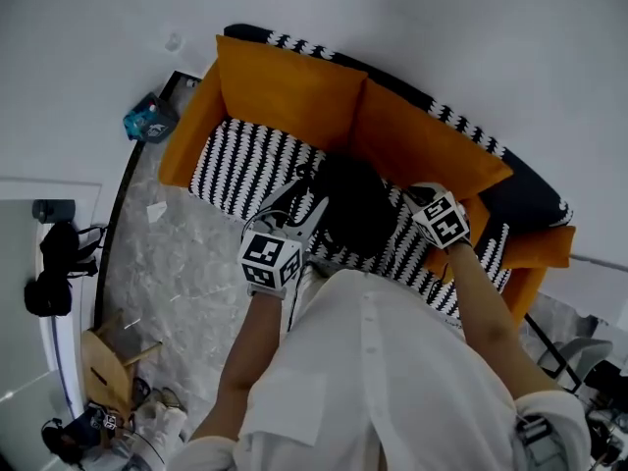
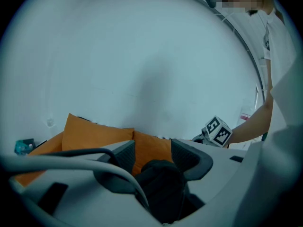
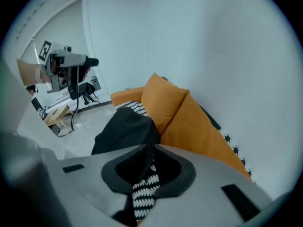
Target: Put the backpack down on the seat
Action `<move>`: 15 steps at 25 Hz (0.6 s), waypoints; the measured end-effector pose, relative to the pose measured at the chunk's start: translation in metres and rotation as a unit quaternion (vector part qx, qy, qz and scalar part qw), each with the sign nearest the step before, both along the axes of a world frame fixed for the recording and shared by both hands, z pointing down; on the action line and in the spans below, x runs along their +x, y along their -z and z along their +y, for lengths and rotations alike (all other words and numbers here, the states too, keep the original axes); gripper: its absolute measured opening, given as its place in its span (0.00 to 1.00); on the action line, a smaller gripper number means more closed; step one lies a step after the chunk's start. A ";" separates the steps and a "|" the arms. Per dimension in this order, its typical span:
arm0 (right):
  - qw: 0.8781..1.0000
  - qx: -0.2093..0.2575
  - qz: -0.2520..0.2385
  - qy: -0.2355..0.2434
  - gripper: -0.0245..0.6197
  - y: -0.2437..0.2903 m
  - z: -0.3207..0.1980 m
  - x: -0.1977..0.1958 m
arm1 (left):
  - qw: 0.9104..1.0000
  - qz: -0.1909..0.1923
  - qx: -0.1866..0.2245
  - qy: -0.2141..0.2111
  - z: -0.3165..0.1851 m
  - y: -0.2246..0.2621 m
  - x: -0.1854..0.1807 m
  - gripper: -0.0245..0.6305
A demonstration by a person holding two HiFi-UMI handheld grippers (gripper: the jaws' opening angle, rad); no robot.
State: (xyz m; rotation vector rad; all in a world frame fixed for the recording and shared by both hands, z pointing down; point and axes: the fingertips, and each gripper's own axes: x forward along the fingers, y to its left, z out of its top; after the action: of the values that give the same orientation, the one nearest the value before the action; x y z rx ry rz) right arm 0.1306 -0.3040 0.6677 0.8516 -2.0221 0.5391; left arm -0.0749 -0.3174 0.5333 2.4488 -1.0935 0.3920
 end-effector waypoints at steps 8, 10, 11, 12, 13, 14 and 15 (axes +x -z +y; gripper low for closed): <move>0.972 0.124 -0.180 -0.082 0.12 0.105 -0.021 -0.029 | 1.000 0.000 0.021 0.009 0.005 0.021 -0.017 0.40; 0.958 0.146 -0.223 -0.104 0.12 0.131 -0.023 -0.031 | 0.999 0.002 0.032 0.013 0.007 0.031 -0.022 0.36; 0.952 0.155 -0.240 -0.113 0.11 0.142 -0.024 -0.032 | 0.999 0.003 0.039 0.015 0.008 0.036 -0.025 0.34; 0.946 0.165 -0.252 -0.118 0.11 0.152 -0.025 -0.032 | 0.999 0.005 0.046 0.018 0.009 0.042 -0.028 0.33; 0.942 0.174 -0.260 -0.120 0.10 0.162 -0.025 -0.033 | 0.998 0.007 0.053 0.022 0.009 0.048 -0.030 0.30; 0.940 0.183 -0.264 -0.118 0.10 0.170 -0.025 -0.035 | 0.998 0.011 0.061 0.028 0.009 0.054 -0.033 0.26; 0.938 0.192 -0.264 -0.113 0.10 0.178 -0.024 -0.036 | 0.997 0.016 0.068 0.034 0.010 0.060 -0.037 0.23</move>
State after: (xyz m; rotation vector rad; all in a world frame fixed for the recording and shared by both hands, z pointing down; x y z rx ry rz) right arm 0.0943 -0.3279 0.4894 1.2920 -2.5917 0.5492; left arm -0.1115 -0.3077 0.4733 2.5168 -1.2229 0.2648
